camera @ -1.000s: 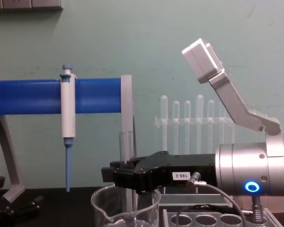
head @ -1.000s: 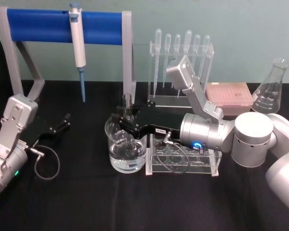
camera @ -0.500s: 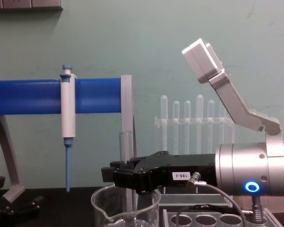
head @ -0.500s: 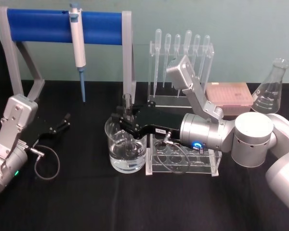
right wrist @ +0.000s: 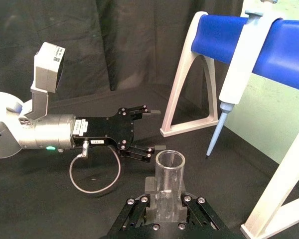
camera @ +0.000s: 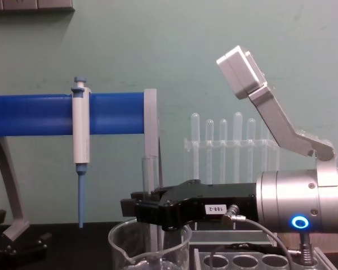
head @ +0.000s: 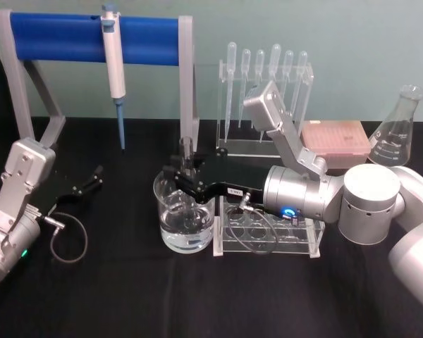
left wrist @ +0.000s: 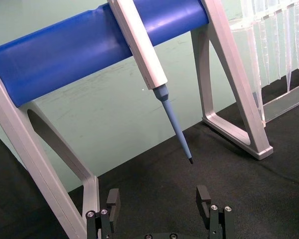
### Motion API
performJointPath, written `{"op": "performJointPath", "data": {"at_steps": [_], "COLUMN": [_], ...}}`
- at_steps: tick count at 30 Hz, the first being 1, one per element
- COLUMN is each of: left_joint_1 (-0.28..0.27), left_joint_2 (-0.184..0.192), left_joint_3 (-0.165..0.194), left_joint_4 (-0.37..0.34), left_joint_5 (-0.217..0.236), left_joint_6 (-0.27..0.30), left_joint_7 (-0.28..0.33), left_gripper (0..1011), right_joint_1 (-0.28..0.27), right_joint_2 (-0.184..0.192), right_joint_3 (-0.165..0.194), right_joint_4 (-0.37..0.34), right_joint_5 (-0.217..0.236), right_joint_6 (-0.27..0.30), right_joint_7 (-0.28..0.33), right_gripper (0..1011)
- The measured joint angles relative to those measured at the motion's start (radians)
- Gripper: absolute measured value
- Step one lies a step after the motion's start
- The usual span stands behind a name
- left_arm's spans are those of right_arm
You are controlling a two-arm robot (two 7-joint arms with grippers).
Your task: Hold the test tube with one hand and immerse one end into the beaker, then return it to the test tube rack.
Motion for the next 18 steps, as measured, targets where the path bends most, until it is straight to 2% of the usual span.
{"op": "performJointPath", "data": {"at_steps": [18], "left_joint_1": [0.000], "left_joint_2": [0.000], "left_joint_3": [0.000], "left_joint_4": [0.000], "left_joint_5": [0.000], "left_joint_6": [0.000], "left_joint_7": [0.000], "left_gripper": [1000], "right_joint_1": [0.000], "right_joint_2": [0.000], "right_joint_3": [0.000], "right_joint_4": [0.000], "right_joint_5": [0.000], "right_joint_6": [0.000], "right_joint_7": [0.000], "right_gripper": [225]}}
